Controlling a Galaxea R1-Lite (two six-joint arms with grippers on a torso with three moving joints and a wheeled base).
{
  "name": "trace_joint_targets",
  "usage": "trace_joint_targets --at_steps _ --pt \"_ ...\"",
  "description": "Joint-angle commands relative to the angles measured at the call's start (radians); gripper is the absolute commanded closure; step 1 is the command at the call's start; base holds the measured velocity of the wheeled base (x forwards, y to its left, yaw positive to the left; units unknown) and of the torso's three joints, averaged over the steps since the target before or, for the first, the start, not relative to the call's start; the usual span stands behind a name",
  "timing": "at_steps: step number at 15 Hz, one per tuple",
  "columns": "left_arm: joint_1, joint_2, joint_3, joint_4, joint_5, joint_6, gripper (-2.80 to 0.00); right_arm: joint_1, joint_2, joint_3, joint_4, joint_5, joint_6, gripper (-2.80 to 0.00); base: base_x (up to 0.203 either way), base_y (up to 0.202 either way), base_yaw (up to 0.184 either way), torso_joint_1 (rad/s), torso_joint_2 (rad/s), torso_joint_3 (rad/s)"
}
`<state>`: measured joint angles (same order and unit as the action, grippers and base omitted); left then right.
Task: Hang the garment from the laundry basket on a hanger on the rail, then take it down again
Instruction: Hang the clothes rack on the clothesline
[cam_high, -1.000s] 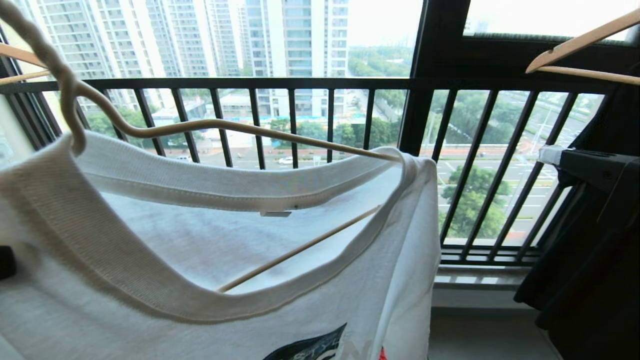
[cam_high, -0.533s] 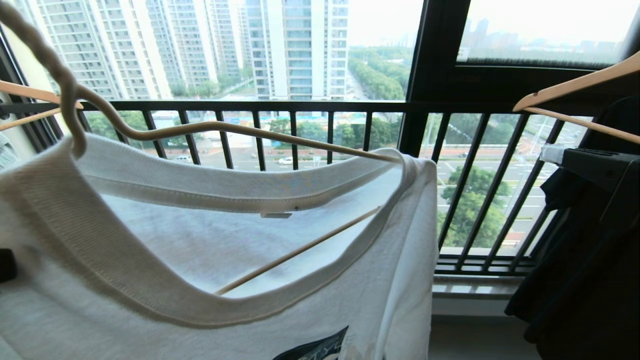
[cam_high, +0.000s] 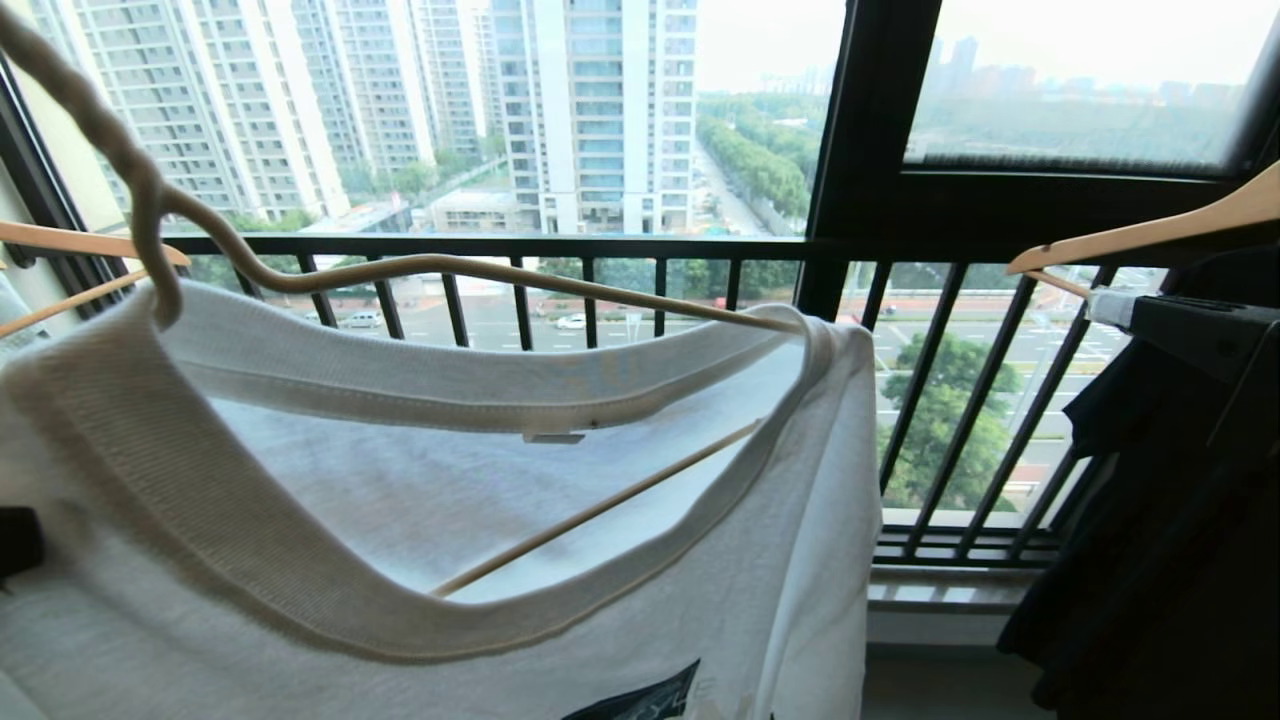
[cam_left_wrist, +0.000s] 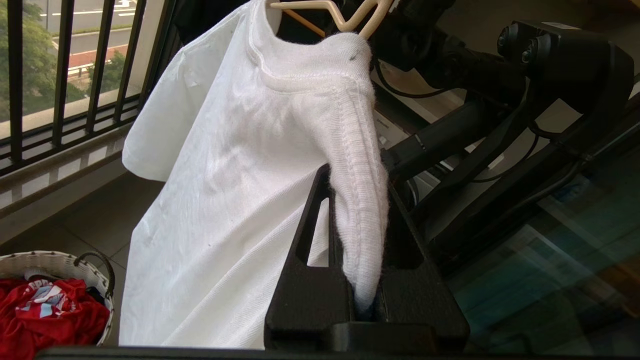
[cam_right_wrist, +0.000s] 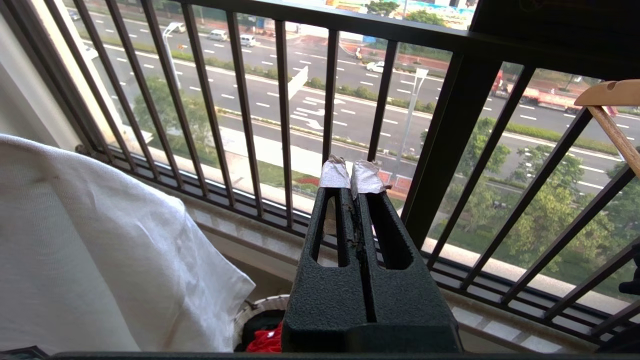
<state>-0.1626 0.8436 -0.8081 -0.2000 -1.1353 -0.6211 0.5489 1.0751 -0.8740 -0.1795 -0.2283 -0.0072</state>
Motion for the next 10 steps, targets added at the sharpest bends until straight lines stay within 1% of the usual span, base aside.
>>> trace_joint_targets --at_steps 1,10 --pt "0.0 0.002 0.013 -0.004 -0.007 -0.001 0.0 0.002 -0.005 0.0 0.0 0.002 0.0 0.0 0.0 0.0 0.0 0.163 -0.35 -0.183" --pt "0.0 0.002 0.018 -0.013 -0.007 0.0 0.0 0.002 -0.006 0.0 -0.002 0.004 -0.002 0.0 0.0 0.0 0.0 0.157 -0.33 -0.171"
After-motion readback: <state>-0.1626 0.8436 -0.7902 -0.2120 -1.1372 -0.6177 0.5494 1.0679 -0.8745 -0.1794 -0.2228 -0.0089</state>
